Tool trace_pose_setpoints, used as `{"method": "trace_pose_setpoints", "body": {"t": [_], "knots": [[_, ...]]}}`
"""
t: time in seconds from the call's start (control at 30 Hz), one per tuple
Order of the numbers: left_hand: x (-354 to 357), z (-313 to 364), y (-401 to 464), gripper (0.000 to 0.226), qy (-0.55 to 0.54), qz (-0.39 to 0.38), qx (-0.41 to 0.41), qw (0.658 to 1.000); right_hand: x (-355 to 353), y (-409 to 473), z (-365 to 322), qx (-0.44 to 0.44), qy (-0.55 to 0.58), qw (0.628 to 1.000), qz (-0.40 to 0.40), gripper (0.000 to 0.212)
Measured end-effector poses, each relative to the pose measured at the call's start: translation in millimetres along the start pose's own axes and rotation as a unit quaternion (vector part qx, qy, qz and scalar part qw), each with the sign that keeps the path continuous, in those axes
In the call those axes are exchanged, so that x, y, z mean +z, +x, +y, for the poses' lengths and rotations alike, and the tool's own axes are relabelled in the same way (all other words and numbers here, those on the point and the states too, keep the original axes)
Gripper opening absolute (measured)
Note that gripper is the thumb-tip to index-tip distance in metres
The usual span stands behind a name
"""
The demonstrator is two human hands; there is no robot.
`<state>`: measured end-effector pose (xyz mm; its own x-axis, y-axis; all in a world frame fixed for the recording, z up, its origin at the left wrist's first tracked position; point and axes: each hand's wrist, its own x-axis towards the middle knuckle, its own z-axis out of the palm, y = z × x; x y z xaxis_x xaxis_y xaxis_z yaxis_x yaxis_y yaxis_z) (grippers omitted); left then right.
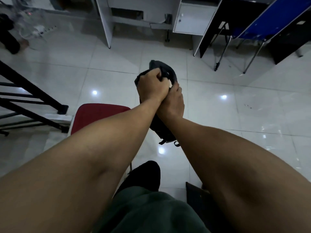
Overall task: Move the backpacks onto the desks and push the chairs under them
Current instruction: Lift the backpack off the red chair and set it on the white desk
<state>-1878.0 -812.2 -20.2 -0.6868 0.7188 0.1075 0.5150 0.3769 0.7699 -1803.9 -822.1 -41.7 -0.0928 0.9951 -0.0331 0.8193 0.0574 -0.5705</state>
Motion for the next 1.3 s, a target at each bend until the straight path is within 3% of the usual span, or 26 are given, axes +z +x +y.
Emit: {"method": "trace_pose_setpoints", "body": {"t": [0.13, 0.27, 0.43, 0.53, 0.6, 0.7, 0.9, 1.0, 1.13, 1.23, 1.3], "knots": [[35, 20, 37, 0.037, 0.001, -0.012, 0.017, 1.0, -18, 51, 9, -0.017, -0.005, 1.0, 0.021, 0.014], [58, 13, 69, 0.034, -0.002, -0.049, 0.09, 0.995, -25, 102, 12, 0.016, 0.0, 1.0, -0.006, 0.005], [57, -10, 129, 0.015, 0.057, -0.11, 0.16, 0.979, -23, 147, 11, 0.032, -0.002, 0.999, -0.044, 0.028], [64, -15, 154, 0.042, 0.139, -0.12, 0.178, 0.967, -26, 174, 11, 0.03, 0.004, 0.998, -0.049, 0.032], [70, -16, 171, 0.063, 0.146, -0.135, 0.133, 0.971, -32, 194, 14, 0.028, 0.009, 0.998, -0.047, 0.031], [84, -10, 198, 0.083, 0.105, -0.241, 0.083, 0.961, -44, 222, 22, 0.021, 0.023, 0.999, -0.042, 0.03], [131, 31, 248, 0.044, 0.065, -0.298, 0.096, 0.947, -67, 279, 38, 0.003, 0.04, 0.999, -0.026, 0.039], [160, 58, 262, 0.033, 0.075, -0.292, 0.1, 0.948, -80, 318, 53, 0.004, 0.05, 0.999, -0.004, 0.045], [202, 103, 280, 0.027, 0.131, -0.217, 0.162, 0.954, -105, 383, 75, -0.021, 0.037, 0.999, 0.002, 0.044], [230, 140, 292, 0.046, 0.117, -0.19, 0.178, 0.958, -129, 432, 89, -0.04, 0.025, 0.999, 0.005, 0.041], [246, 162, 301, 0.041, 0.117, -0.167, 0.194, 0.959, -143, 460, 95, -0.051, 0.02, 0.998, 0.003, 0.04]]}}
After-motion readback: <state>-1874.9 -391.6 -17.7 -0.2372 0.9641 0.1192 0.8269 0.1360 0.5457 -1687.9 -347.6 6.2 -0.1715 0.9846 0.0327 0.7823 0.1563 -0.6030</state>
